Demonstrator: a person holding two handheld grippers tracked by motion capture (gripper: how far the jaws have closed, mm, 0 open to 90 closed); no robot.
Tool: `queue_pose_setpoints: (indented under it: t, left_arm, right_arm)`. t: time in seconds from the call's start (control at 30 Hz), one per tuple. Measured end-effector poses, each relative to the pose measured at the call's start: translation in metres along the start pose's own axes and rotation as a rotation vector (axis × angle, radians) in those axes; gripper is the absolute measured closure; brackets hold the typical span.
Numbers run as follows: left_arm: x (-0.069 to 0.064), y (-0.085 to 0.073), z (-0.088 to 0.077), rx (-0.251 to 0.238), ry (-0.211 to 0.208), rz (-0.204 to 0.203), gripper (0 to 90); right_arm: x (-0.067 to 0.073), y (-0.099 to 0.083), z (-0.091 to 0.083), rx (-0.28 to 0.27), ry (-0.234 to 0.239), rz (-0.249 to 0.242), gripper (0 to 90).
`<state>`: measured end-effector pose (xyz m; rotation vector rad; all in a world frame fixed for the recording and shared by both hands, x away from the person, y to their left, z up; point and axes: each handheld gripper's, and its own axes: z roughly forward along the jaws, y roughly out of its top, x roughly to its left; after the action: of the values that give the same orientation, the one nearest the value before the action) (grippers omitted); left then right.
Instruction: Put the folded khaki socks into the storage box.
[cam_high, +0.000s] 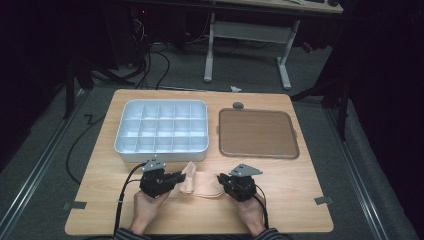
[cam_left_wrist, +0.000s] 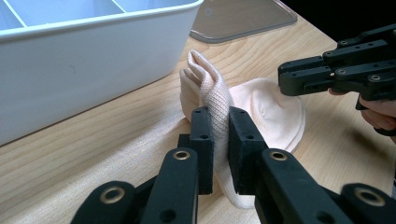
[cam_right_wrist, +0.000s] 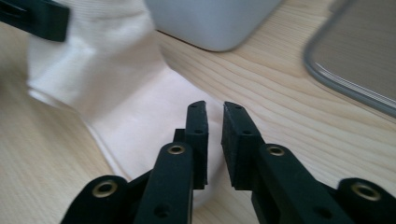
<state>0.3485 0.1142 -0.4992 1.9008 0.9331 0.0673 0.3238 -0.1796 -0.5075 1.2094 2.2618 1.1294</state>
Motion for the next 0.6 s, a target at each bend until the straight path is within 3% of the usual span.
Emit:
queue_pose_setpoints:
  t: [0.1,0.33,0.43,0.57,0.6]
  left_arm:
    - [-0.002,0.0,0.001,0.002,-0.001,0.002,81.9]
    - [-0.004,0.0,0.001,0.005,0.004,0.005,81.9]
    - [-0.004,0.0,0.0,0.003,0.004,0.005,82.0]
    - [-0.006,0.001,0.001,-0.001,0.0,0.011,81.9]
    - [-0.007,0.001,0.002,-0.001,-0.007,0.013,81.9]
  right_arm:
    - [-0.008,-0.004,-0.006,-0.016,-0.021,0.042,71.9]
    - [-0.008,-0.011,-0.004,0.004,0.009,0.08,69.2]
    - [-0.007,-0.012,-0.003,0.012,0.012,0.08,70.3]
    - [-0.007,-0.013,0.003,0.045,0.002,0.061,78.3]
    - [-0.005,-0.013,0.005,0.05,-0.012,0.036,83.6]
